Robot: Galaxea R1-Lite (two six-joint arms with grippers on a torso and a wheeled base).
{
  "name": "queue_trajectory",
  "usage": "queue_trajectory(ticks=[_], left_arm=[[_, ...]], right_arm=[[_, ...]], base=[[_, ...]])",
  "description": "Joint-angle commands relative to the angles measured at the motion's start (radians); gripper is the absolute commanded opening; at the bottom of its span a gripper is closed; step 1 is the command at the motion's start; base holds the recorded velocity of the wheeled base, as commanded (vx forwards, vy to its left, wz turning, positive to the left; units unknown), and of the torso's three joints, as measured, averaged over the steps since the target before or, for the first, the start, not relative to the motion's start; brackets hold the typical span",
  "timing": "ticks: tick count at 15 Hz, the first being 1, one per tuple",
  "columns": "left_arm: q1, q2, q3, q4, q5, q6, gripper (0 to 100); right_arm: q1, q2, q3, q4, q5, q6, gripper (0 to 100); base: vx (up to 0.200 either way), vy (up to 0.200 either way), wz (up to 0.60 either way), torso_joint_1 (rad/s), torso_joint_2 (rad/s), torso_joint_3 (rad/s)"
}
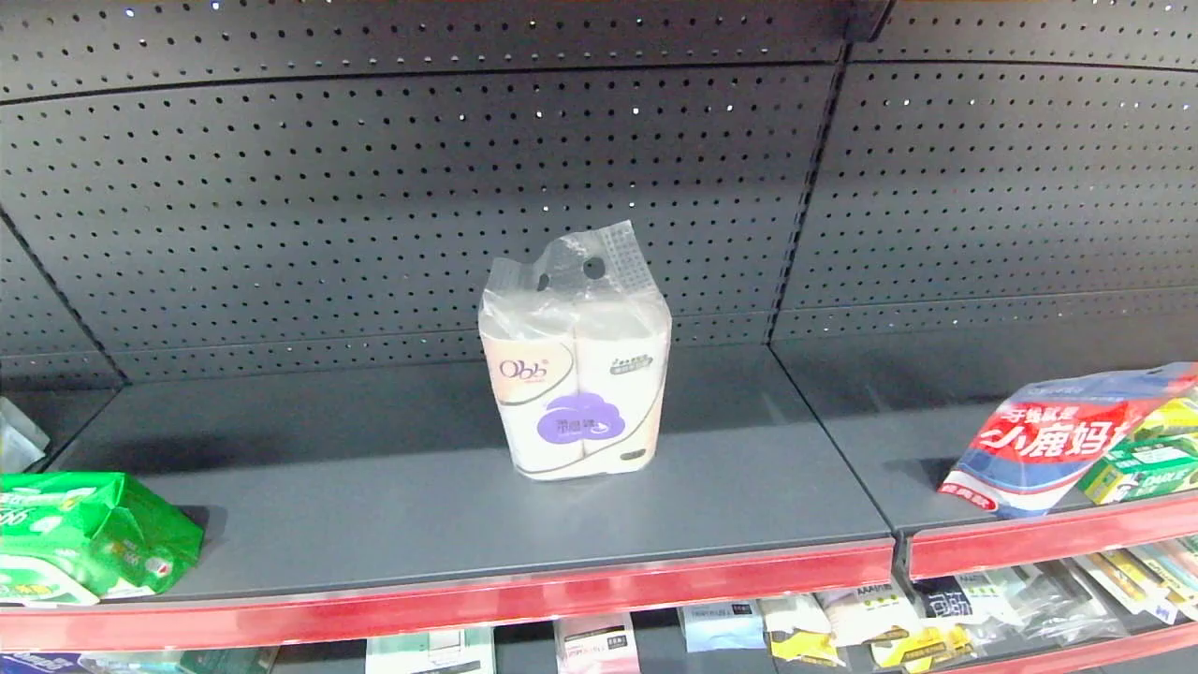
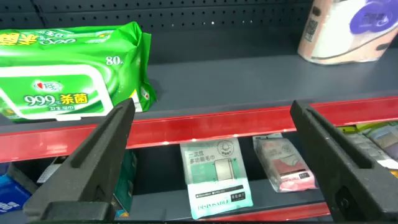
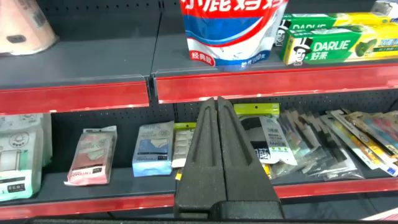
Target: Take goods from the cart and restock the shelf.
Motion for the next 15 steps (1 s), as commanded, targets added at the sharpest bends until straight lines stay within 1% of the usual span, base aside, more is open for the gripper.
queue_trajectory(ticks=[1,5,7,13,15], left_arm=[[0.000,0.002,0.000,0.000,-0.001,-0.001,100],[0.000,0.002,0.000,0.000,0.001,0.000,100],[0.000,0.002,0.000,0.000,0.001,0.000,100],[0.000,0.002,0.000,0.000,0.001,-0.001,100],[0.000,0.002,0.000,0.000,0.001,0.000,100]], right_arm=[[0.001,0.000,0.000,0.000,0.000,0.000,0],[0.001,0.000,0.000,0.000,0.000,0.000,0],[0.001,0.000,0.000,0.000,0.000,0.000,0],[0.001,0.000,0.000,0.000,0.000,0.000,0],[0.001,0.000,0.000,0.000,0.000,-0.002,0]], base=[[0.000,0.000,0.00,0.000,0.00,0.000],[0.000,0.000,0.00,0.000,0.00,0.000],[-0.200,0.000,0.00,0.005,0.01,0.002],[0.000,0.000,0.00,0.000,0.00,0.000],[0.000,0.000,-0.60,0.007,0.00,0.000]])
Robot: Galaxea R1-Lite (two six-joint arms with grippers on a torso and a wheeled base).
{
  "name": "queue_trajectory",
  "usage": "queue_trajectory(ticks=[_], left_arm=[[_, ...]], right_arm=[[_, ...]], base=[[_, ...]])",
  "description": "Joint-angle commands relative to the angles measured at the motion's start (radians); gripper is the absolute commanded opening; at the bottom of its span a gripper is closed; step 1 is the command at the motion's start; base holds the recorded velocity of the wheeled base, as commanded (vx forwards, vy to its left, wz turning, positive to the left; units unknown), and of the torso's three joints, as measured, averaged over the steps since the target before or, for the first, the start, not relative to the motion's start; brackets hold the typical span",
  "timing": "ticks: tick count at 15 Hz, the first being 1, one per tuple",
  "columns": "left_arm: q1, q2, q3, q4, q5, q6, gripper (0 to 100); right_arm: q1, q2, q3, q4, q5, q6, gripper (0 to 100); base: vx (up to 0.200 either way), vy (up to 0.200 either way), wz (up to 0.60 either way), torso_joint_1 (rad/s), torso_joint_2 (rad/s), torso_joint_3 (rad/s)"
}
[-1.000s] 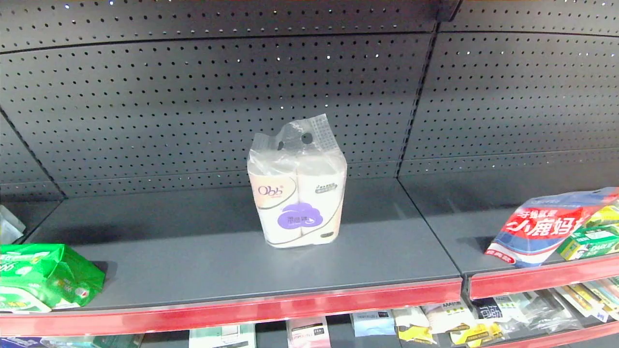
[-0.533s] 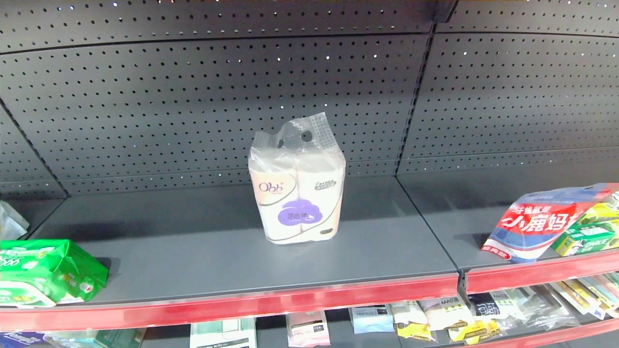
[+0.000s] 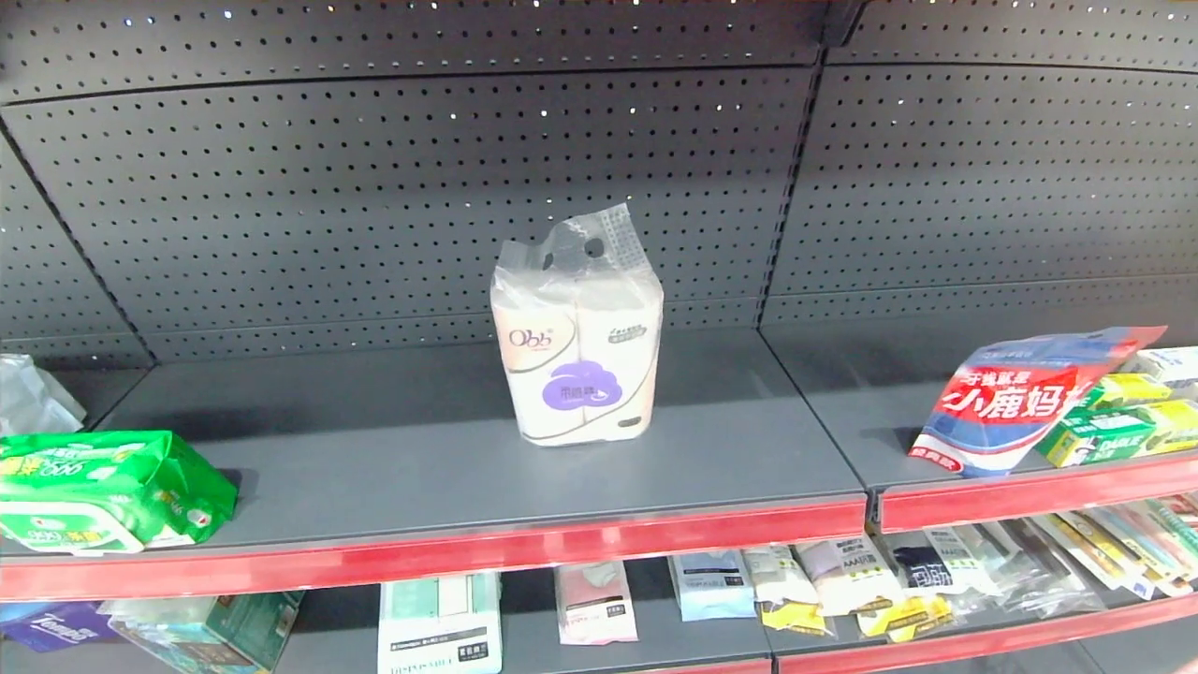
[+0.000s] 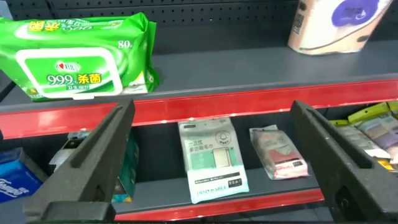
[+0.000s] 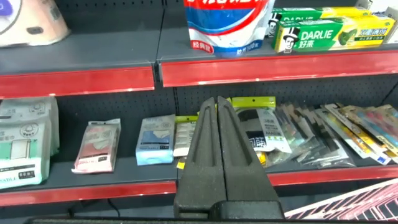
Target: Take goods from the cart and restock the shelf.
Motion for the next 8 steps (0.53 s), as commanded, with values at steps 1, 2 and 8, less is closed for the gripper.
queue_trajectory(ticks=[1,2,8], left_arm=[[0.000,0.002,0.000,0.000,0.000,-0.001,100],[0.000,0.002,0.000,0.000,0.000,-0.001,100],[0.000,0.002,0.000,0.000,0.000,-0.001,100]], right_arm=[[0.000,0.000,0.000,0.000,0.000,-0.001,0],[0.000,0.000,0.000,0.000,0.000,-0.001,0],[0.000,0.000,0.000,0.000,0.000,0.001,0]], base=[[0.000,0.000,-0.60,-0.007,0.00,0.002],[0.000,0.000,-0.60,0.002,0.01,0.012],[0.000,0.000,-0.60,0.006,0.00,0.002]])
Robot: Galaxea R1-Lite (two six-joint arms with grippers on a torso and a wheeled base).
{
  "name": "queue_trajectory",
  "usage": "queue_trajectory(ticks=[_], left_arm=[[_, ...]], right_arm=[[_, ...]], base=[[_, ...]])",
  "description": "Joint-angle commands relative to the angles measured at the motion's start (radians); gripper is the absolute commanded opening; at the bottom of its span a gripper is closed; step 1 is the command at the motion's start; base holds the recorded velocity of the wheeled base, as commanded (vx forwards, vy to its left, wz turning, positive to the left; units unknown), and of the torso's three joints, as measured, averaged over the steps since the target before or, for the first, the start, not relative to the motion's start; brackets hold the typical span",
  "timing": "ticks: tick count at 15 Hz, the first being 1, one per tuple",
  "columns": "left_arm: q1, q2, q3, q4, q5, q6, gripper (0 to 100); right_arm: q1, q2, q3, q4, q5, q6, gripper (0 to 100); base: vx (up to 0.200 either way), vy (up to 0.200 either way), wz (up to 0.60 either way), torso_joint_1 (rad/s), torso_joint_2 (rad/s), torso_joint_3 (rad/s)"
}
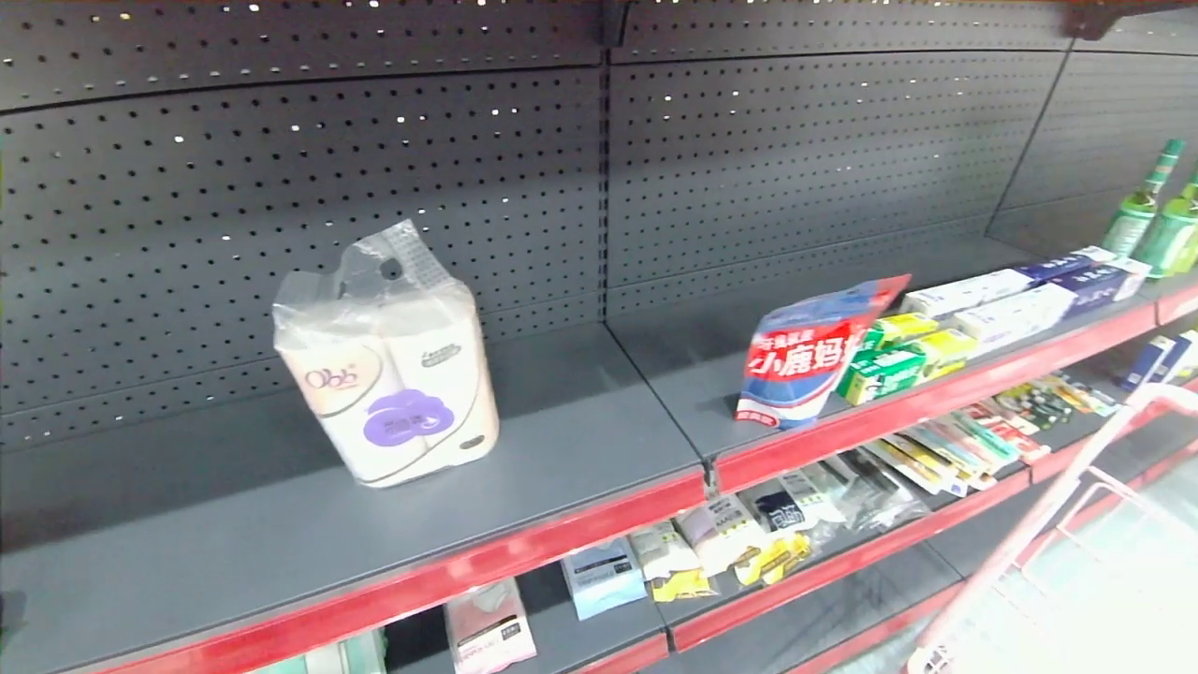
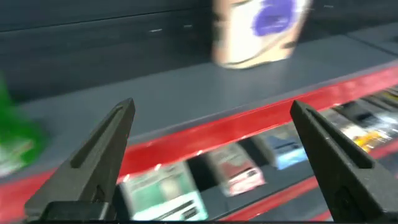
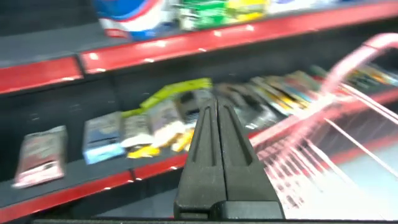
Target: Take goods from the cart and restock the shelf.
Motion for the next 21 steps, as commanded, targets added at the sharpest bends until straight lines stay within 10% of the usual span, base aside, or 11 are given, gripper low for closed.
queue_trajectory(ticks=[1,13,21], left_arm=[[0.000,0.002,0.000,0.000,0.001,0.000,100],[0.000,0.002,0.000,-0.001,0.001,0.000,100],[0.000,0.002,0.000,-0.001,-0.001,0.000,100]], right_arm=[[0.000,0.000,0.000,0.000,0.000,0.000,0],[0.000,0.000,0.000,0.000,0.000,0.000,0],[0.002,0.001,0.000,0.000,0.002,-0.003,0]], base=[[0.000,0.000,-0.60,-0.002,0.00,0.002],[0.000,0.000,-0.60,0.000,0.00,0.001],[0.000,0.000,0.00,0.000,0.00,0.000]])
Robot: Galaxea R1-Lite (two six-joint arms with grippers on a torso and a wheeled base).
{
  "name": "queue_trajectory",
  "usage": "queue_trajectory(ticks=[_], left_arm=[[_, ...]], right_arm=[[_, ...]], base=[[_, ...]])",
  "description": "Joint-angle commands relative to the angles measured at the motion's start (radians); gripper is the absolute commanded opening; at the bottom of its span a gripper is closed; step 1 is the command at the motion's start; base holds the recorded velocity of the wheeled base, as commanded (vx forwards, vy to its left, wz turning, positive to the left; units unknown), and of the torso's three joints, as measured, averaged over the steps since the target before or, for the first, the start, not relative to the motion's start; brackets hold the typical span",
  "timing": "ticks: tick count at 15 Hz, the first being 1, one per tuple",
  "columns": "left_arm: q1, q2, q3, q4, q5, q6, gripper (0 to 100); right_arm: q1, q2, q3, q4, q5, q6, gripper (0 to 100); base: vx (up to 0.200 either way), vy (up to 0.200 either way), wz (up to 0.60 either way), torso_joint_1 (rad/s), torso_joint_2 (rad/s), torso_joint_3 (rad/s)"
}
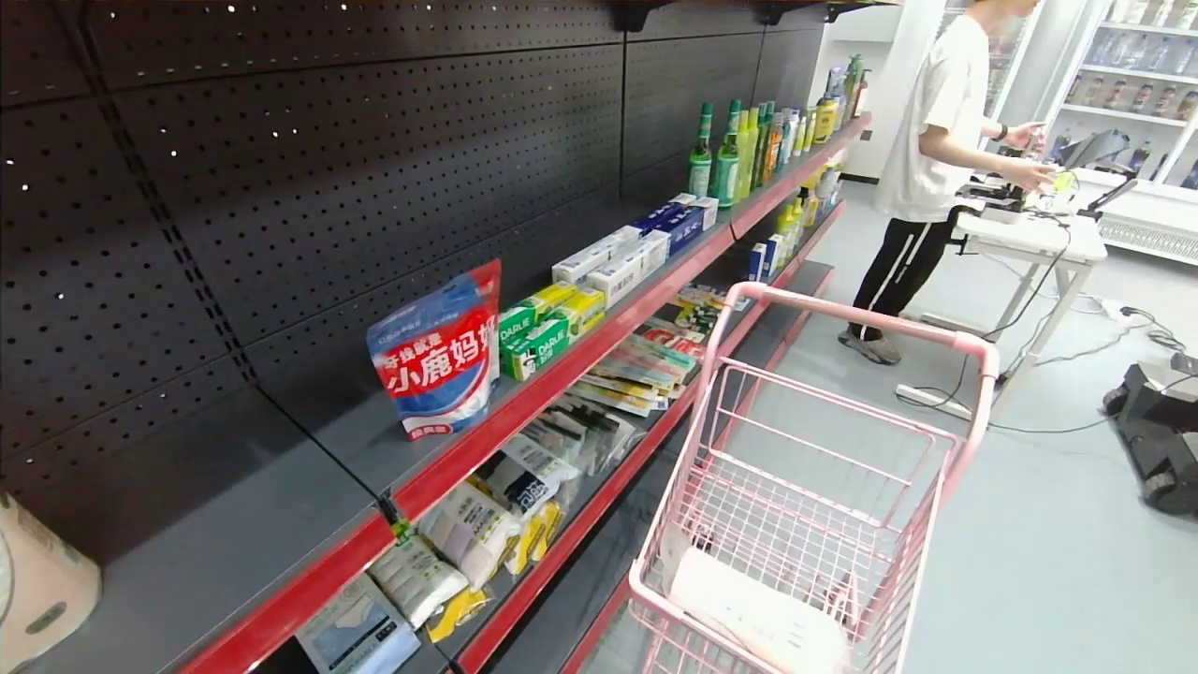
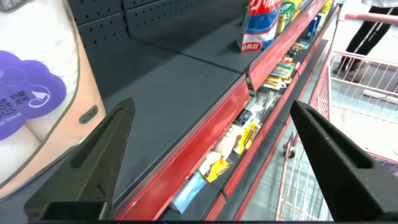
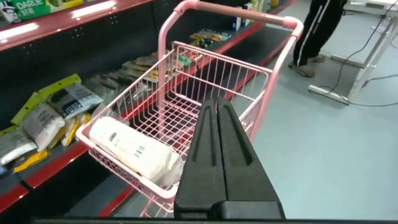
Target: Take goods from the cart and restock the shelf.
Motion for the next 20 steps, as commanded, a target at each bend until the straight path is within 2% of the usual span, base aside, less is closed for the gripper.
queue_trajectory(ticks=[1,2,3,5,6,8,9,11,12,13,14,16,18,20], left_arm=[[0.000,0.002,0.000,0.000,0.000,0.000,100],[0.000,0.002,0.000,-0.001,0.000,0.000,100],[0.000,0.002,0.000,0.000,0.000,0.000,100],[0.000,0.002,0.000,0.000,0.000,-0.002,100],[0.000,0.002,0.000,-0.001,0.000,-0.002,100],[0.000,0.002,0.000,0.000,0.000,-0.002,100],[0.000,0.002,0.000,0.000,0.000,-0.002,100],[0.000,0.002,0.000,0.000,0.000,0.000,100],[0.000,0.002,0.000,0.000,0.000,0.001,100],[0.000,0.002,0.000,0.000,0.000,0.001,100],[0.000,0.002,0.000,-0.001,0.000,0.001,100],[0.000,0.002,0.000,0.000,0.000,0.003,100],[0.000,0.002,0.000,0.000,0.000,0.003,100],[0.000,0.002,0.000,0.000,0.000,0.003,100]], right_arm=[[-0.001,-0.002,0.000,0.000,0.000,0.000,0],[-0.001,-0.002,-0.003,-0.012,0.000,0.006,0],[0.013,0.115,-0.146,-0.019,0.014,0.019,0],[0.015,0.600,-0.649,-0.049,-0.004,0.287,0],[0.006,0.747,-0.799,-0.045,-0.023,0.284,0],[-0.017,0.847,-0.788,-0.040,-0.133,0.132,0],[-0.030,0.949,-0.772,-0.055,-0.222,-0.032,0],[0.010,1.097,-0.804,-0.020,-0.210,-0.060,0],[0.076,1.172,-0.799,0.001,-0.208,-0.100,0],[0.095,1.186,-0.796,0.009,-0.208,-0.104,0],[0.191,1.333,-0.802,0.104,-0.144,-0.106,0],[0.243,1.514,-0.885,0.225,-0.032,-0.112,0],[0.303,1.696,-0.951,0.239,0.046,-0.149,0],[0.369,1.799,-0.951,0.247,0.043,-0.244,0]], base=[[0.000,0.000,0.00,0.000,0.00,0.000],[0.000,0.000,0.00,0.000,0.00,0.000],[0.000,0.000,0.00,0.000,0.00,0.000],[0.000,0.000,0.00,0.000,0.00,0.000],[0.000,0.000,0.00,0.000,0.00,0.000],[0.000,0.000,0.00,0.000,0.00,0.000],[0.000,0.000,0.00,0.000,0.00,0.000],[0.000,0.000,0.00,0.000,0.00,0.000],[0.000,0.000,0.00,0.000,0.00,0.000],[0.000,0.000,0.00,0.000,0.00,0.000],[0.000,0.000,0.00,0.000,0.00,0.000],[0.000,0.000,0.00,0.000,0.00,0.000],[0.000,0.000,0.00,0.000,0.00,0.000],[0.000,0.000,0.00,0.000,0.00,0.000]])
